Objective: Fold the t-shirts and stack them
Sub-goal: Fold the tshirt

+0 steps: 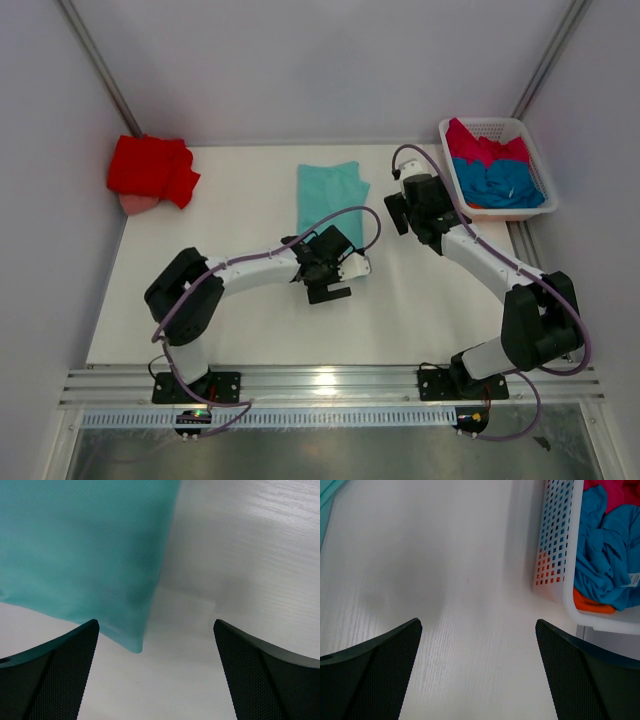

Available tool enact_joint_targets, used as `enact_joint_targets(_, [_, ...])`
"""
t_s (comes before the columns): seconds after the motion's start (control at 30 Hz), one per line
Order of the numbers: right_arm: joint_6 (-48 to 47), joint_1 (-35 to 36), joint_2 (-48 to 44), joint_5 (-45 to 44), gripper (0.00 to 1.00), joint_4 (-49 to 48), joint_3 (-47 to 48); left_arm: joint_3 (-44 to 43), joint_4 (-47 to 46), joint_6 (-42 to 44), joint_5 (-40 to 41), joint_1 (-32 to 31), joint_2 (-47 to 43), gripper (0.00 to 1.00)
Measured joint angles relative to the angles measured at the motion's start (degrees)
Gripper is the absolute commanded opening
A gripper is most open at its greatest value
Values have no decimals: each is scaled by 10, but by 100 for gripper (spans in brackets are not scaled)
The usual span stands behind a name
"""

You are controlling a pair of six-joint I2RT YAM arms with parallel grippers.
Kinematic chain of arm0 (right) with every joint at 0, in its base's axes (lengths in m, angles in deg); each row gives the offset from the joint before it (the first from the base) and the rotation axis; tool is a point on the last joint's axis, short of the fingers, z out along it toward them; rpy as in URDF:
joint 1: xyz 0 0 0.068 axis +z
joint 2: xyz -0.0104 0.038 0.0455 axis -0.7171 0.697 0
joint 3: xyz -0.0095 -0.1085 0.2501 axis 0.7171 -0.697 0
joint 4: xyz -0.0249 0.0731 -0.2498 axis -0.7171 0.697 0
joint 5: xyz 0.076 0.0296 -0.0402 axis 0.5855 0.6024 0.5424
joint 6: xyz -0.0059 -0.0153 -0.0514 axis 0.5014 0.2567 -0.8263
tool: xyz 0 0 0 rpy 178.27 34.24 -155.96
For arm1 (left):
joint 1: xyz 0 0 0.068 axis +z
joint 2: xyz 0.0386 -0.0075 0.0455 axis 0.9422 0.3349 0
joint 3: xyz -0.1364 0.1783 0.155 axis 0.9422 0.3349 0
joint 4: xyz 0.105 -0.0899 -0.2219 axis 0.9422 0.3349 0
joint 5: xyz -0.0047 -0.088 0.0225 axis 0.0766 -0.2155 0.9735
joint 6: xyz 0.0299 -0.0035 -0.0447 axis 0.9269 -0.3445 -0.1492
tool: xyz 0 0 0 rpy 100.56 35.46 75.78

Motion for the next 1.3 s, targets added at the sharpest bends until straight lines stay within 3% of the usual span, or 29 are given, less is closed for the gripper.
enact_joint_targets(0.5, [0,0,0,7,99,0,0,-44,-27,16,18,2,62,99])
enact_joint_targets(0.63, [0,0,0,9,99,0,0,-61,-31,17,20,2,75,95])
enact_joint_targets(0.7, [0,0,0,11,99,0,0,-71,-32,16,20,2,83,85])
enact_joint_targets(0.83, [0,0,0,11,99,0,0,-85,-32,16,18,2,98,46])
enact_joint_targets(0.87, [0,0,0,11,99,0,-1,-89,-29,14,17,2,102,24])
enact_joint_targets(0.93, [0,0,0,12,99,0,-1,-96,-22,14,13,2,111,0])
enact_joint_targets(1.3, [0,0,-1,13,99,0,-1,-134,25,12,10,2,116,0])
